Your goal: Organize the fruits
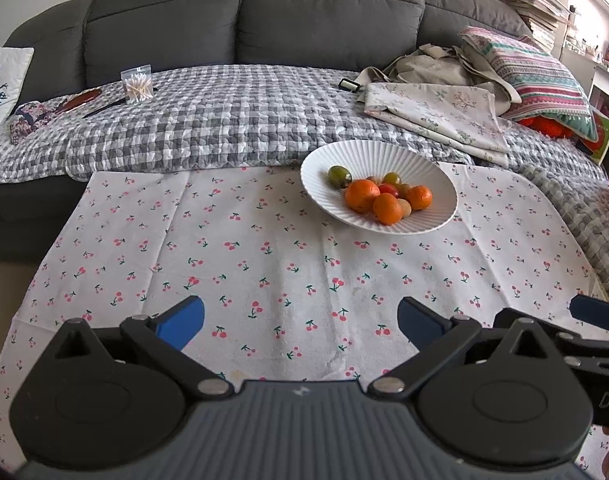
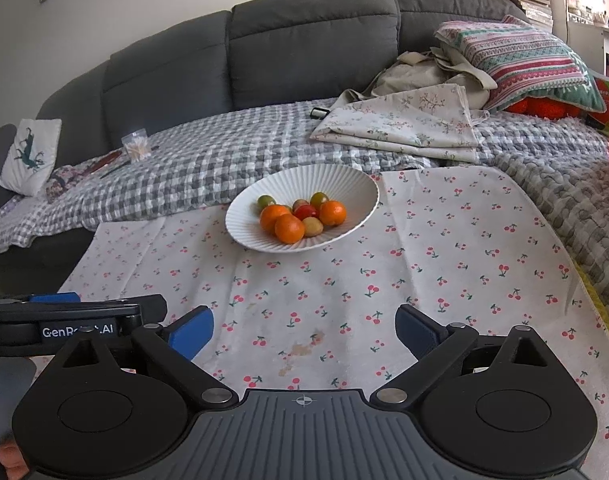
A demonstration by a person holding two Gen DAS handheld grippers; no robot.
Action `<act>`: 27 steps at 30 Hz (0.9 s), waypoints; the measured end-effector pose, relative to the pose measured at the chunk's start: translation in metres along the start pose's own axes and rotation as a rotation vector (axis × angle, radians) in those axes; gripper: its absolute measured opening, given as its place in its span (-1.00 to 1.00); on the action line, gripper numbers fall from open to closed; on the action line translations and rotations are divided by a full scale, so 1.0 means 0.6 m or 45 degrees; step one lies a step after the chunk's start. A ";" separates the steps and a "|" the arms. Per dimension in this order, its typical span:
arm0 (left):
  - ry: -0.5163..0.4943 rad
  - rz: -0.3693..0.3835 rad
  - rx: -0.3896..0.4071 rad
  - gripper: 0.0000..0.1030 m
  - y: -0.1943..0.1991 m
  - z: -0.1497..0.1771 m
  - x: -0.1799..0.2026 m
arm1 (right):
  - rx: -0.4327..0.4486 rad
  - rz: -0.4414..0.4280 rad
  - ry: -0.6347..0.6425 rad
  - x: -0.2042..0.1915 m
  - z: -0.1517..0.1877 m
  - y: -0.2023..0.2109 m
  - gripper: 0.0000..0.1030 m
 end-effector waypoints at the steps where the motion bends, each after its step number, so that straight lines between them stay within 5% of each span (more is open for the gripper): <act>1: 0.000 0.000 0.000 0.98 0.000 0.000 0.000 | -0.002 0.000 0.001 0.000 0.000 0.000 0.92; 27: -0.027 -0.001 0.027 0.98 0.005 0.000 0.008 | -0.004 -0.001 0.002 -0.001 0.001 -0.002 0.94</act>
Point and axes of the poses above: each gripper's, at about its wrist camera, not at the fingertips, and y roughly against the way its jaws point, x to its right, z to its underside, the point moved 2 cm from there along -y, roughly the way its jaws point, and after that the axes turned 9 degrees about -y, right-handed, at the moved point
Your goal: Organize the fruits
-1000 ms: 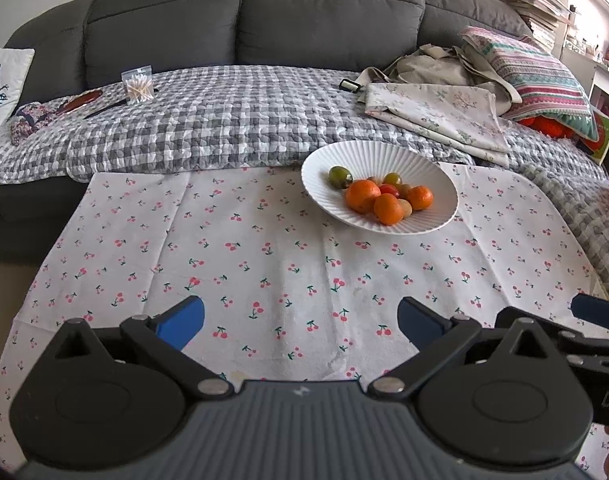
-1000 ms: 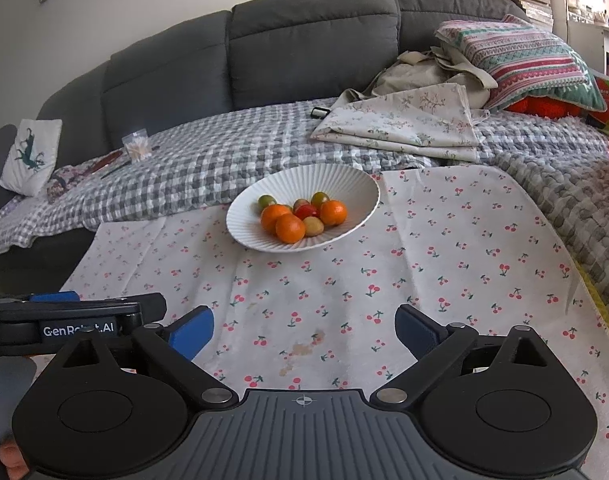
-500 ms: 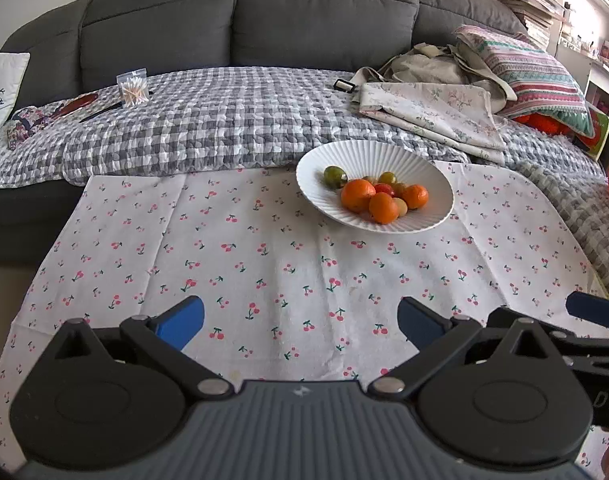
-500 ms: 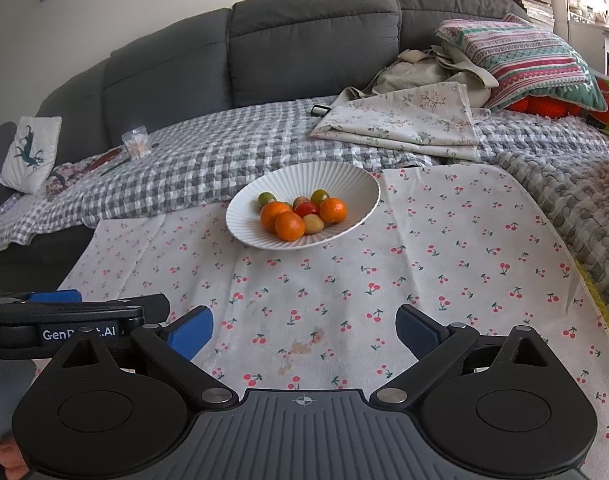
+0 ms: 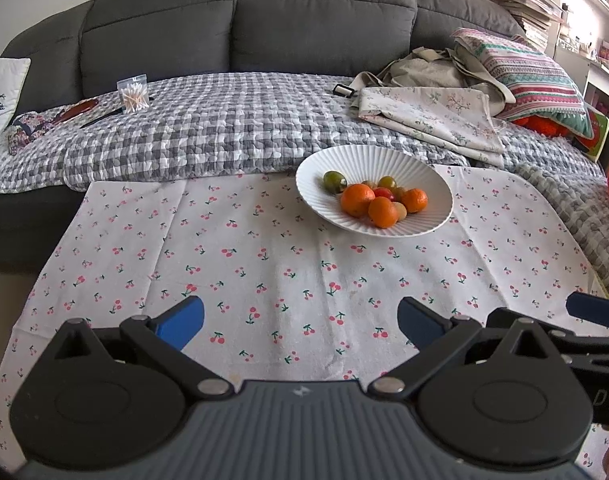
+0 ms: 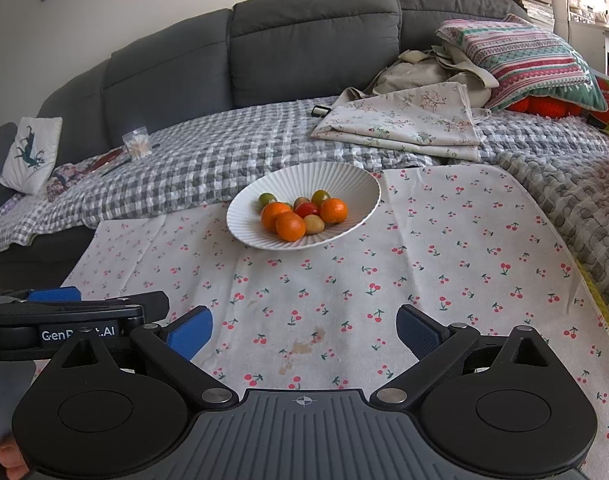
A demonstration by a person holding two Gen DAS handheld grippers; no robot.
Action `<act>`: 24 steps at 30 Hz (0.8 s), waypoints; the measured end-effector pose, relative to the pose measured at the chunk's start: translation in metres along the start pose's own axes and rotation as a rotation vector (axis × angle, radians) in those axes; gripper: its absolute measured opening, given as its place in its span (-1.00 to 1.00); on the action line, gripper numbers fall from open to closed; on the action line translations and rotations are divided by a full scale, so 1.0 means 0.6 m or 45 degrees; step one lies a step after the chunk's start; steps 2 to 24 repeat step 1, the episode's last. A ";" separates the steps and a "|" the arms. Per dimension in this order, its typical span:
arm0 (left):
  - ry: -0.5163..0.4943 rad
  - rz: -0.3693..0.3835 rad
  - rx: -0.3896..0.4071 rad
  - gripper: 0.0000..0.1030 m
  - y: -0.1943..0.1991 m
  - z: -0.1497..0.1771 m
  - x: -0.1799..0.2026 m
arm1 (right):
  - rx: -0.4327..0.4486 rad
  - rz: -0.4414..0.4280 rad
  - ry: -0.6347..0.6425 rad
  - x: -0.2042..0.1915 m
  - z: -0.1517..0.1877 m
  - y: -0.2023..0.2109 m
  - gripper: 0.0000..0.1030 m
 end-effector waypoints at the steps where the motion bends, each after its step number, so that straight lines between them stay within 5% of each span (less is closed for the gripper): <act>1: 0.001 0.002 -0.001 0.98 0.000 0.000 0.000 | 0.000 0.000 0.000 0.000 0.000 0.000 0.94; 24: 0.001 0.002 -0.001 0.98 0.000 0.000 0.000 | 0.000 0.000 0.000 0.000 0.000 0.000 0.94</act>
Point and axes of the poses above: each gripper's, at about its wrist camera, not at the fingertips, and y roughly against the way its jaws point, x to its right, z to its underside, the point moved 2 cm from there along -y, roughly the way its jaws point, and after that the axes turned 9 degrees about -y, right-handed, at the moved point
